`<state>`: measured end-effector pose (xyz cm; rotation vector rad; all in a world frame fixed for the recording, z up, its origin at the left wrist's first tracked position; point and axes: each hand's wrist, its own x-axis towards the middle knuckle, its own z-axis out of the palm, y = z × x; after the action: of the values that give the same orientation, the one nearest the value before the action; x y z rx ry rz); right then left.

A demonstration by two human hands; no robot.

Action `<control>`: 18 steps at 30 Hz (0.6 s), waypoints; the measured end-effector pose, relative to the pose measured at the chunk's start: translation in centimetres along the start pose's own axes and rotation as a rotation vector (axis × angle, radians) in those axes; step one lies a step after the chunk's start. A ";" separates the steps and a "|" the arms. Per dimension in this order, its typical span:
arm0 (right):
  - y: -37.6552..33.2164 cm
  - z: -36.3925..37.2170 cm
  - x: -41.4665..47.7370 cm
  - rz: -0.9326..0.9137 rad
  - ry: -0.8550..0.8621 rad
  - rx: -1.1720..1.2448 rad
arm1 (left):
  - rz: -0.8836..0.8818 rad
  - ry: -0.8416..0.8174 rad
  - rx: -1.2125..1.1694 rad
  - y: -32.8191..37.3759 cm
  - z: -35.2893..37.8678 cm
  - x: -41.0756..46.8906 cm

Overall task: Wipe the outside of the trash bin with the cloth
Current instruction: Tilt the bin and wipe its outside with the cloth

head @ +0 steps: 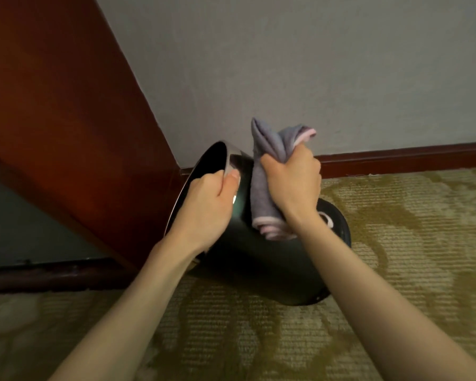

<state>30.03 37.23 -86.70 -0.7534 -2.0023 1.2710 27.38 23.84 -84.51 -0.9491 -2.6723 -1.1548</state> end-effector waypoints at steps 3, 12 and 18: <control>-0.2 0.0 2.9 0.041 -0.097 -0.120 | 0.021 -0.017 -0.030 0.5 0.4 -1.0; 0.7 1.4 8.8 0.256 -0.465 -0.310 | 0.092 -0.058 -0.124 1.0 1.1 -3.2; -0.7 1.3 6.4 0.134 -0.246 -0.253 | 0.026 -0.017 -0.139 1.0 1.3 -2.2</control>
<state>24.93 41.05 -85.16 -0.8985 -2.3783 1.2499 29.96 24.14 -85.43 -1.0149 -2.6121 -1.3477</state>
